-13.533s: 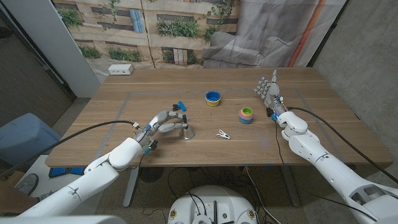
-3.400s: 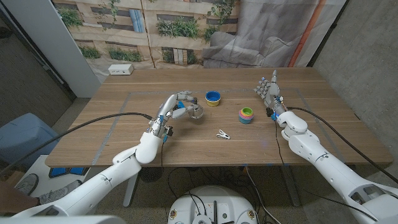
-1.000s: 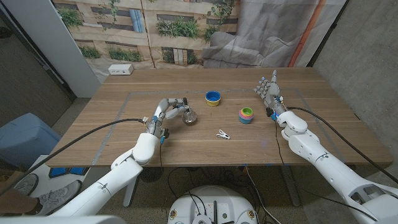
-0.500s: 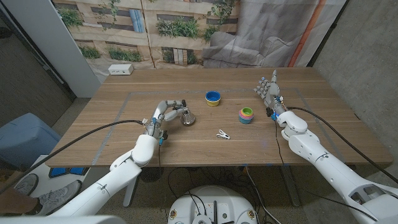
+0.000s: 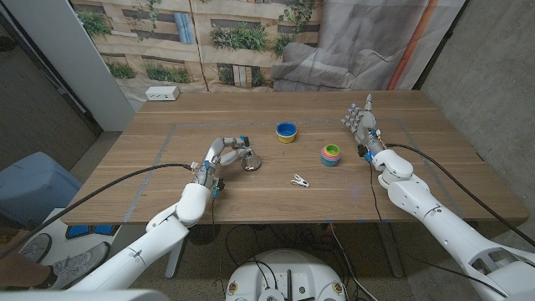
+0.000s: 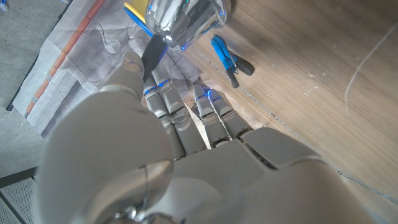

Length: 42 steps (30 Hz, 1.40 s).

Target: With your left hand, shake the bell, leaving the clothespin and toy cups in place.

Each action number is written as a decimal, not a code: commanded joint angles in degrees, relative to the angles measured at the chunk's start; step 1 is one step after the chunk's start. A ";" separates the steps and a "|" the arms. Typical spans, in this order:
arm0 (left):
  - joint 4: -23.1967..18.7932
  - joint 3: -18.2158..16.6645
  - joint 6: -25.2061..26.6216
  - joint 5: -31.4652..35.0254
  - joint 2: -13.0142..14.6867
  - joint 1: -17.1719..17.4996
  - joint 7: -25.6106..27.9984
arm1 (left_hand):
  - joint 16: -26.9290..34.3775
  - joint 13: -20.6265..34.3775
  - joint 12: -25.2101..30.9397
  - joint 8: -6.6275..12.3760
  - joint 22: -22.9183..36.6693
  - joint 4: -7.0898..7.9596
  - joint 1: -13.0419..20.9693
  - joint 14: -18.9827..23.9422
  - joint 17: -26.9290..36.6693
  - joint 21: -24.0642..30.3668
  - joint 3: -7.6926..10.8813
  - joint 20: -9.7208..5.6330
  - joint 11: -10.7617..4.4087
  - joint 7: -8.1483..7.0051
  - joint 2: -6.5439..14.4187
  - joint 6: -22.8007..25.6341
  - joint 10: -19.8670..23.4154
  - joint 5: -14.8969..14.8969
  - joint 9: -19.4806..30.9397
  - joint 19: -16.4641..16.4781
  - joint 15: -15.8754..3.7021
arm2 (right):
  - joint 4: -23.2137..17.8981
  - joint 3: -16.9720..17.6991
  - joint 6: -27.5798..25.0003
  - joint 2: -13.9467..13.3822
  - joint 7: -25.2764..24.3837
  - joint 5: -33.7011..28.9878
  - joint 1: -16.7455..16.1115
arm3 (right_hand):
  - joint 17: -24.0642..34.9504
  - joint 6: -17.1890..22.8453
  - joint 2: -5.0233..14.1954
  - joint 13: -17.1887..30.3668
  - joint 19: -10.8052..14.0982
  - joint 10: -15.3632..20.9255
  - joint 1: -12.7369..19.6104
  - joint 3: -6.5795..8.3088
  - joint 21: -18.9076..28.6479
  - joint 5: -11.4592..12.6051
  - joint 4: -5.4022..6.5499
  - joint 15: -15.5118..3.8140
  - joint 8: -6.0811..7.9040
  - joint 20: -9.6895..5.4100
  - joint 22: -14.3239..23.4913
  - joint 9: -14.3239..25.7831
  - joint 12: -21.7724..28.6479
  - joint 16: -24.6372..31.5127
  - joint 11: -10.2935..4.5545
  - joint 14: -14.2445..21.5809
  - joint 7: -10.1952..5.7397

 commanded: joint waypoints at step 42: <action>0.22 0.14 -0.63 -0.13 3.73 0.02 -3.51 | 0.00 -0.14 -0.82 -0.71 0.18 0.36 -3.67 -2.81 0.04 -0.56 -3.99 0.99 -0.83 -1.50 -5.64 -13.31 -16.15 0.71 -0.71 -4.05 -6.98 | 0.05 -0.01 0.01 0.02 0.03 0.00 0.02 | 0.29 -0.51 5.58 0.10 0.50 -0.25 0.16 -0.37 0.41 0.32 -0.06 0.08 0.32 -0.15 0.18 0.21 0.27 0.44 0.12 -0.37 -0.10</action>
